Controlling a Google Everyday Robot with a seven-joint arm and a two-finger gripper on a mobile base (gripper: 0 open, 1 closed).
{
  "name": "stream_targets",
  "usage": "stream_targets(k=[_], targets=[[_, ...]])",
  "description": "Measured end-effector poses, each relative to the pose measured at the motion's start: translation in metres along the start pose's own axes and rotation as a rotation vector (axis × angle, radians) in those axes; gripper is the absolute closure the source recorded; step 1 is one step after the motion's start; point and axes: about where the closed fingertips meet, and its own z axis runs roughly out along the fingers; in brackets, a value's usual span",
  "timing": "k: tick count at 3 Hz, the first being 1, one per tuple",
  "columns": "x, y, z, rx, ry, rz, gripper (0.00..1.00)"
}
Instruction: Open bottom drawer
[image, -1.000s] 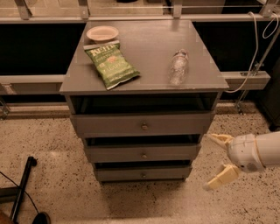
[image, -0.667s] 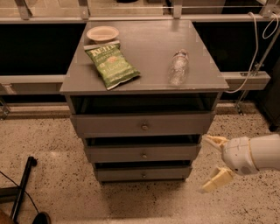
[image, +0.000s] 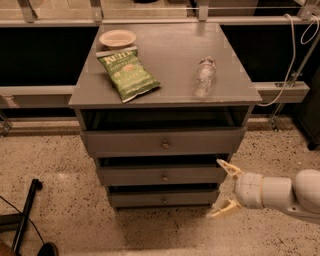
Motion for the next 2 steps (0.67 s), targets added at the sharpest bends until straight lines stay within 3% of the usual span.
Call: stream_targets(k=[1,2], targets=[[0.013,0.005,0.012,-0.009,-0.019,-0.011,0.00],[0.022,0.003,0.024,-0.025,0.067,-0.039,0.00]])
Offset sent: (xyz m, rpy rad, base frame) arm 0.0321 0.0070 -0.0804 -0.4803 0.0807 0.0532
